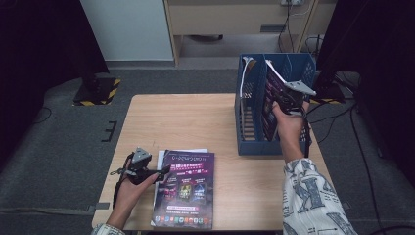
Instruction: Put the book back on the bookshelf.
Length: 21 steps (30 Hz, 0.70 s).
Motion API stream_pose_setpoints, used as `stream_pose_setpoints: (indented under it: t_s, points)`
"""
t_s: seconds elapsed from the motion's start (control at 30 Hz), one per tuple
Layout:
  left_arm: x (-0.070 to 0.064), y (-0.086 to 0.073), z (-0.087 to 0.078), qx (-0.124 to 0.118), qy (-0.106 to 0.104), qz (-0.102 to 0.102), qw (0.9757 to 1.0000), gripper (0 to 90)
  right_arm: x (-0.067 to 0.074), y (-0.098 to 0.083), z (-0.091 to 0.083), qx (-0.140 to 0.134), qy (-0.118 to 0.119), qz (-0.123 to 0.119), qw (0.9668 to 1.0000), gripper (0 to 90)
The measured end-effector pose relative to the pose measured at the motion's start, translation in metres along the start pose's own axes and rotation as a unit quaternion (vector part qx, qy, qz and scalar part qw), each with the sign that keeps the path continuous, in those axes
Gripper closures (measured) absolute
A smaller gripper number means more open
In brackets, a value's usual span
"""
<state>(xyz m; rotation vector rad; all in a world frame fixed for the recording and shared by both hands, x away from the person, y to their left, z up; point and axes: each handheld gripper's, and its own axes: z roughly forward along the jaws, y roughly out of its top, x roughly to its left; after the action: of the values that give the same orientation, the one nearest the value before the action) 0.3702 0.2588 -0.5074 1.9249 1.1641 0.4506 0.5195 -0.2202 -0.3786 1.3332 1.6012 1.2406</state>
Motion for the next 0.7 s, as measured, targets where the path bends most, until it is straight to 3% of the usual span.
stream_pose_setpoints:
  t_s: [0.27,0.7]
  points:
    - [0.0001,0.0001,-0.0002,0.0,0.001,-0.001,1.0,5.9,0.0049,-0.0011,-0.0055,0.007,0.02,-0.007,0.9998,80.5]
    - [0.0003,0.0003,-0.0003,0.0,0.0,0.001,1.0,5.9,0.0019,-0.0024,-0.0048,0.01,0.021,-0.003,0.9997,80.7]
